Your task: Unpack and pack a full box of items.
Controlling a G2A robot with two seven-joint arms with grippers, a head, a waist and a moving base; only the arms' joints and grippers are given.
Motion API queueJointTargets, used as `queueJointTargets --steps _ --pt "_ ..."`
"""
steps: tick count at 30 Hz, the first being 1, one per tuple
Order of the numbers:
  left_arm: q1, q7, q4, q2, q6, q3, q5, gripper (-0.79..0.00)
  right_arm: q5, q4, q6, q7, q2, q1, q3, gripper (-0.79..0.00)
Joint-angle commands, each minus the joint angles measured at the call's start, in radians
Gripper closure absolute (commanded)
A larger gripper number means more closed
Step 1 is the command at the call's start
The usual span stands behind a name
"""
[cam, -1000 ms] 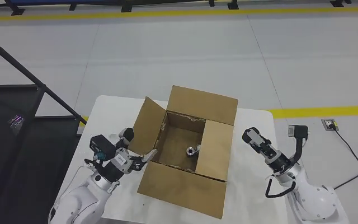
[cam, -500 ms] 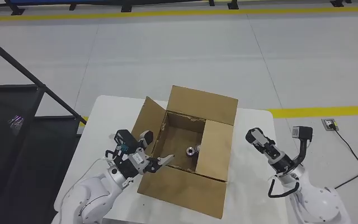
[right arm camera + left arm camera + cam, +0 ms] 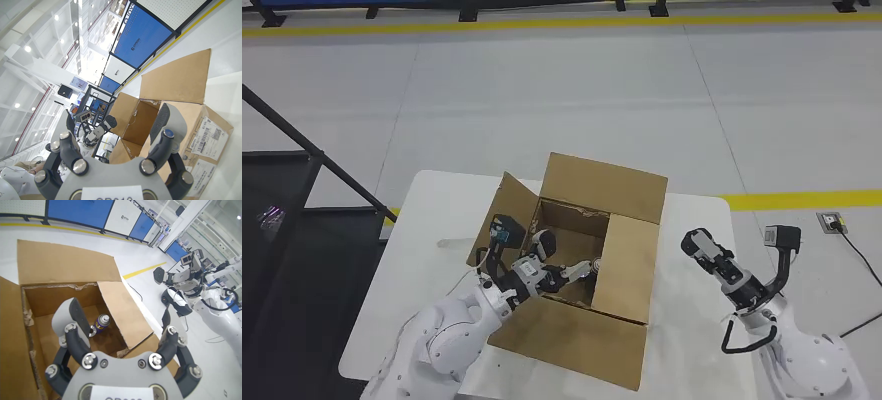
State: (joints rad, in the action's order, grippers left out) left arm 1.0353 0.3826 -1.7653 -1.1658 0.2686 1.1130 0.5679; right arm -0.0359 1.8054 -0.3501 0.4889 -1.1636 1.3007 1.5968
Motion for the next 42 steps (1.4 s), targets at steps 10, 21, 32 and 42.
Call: queueJointTargets --steps 10,21,32,42 --pt "-0.029 0.021 0.031 -0.007 -0.029 -0.015 -0.053 -0.785 0.0 0.0 0.0 0.0 0.0 0.0 0.0 -0.785" --pt "-0.043 0.053 0.105 -0.02 -0.012 -0.033 -0.222 -0.785 0.0 0.0 0.0 0.0 0.0 0.0 0.0 -0.785" --pt "-0.149 0.226 0.268 -0.047 0.012 -0.107 -0.415 -0.785 -0.071 -0.137 -0.015 0.037 0.005 -0.03 0.03 -0.785" --pt "-0.255 0.3 0.378 -0.081 -0.056 -0.207 -0.422 -0.785 -0.173 -0.21 -0.069 0.079 0.017 -0.023 0.106 -0.785"
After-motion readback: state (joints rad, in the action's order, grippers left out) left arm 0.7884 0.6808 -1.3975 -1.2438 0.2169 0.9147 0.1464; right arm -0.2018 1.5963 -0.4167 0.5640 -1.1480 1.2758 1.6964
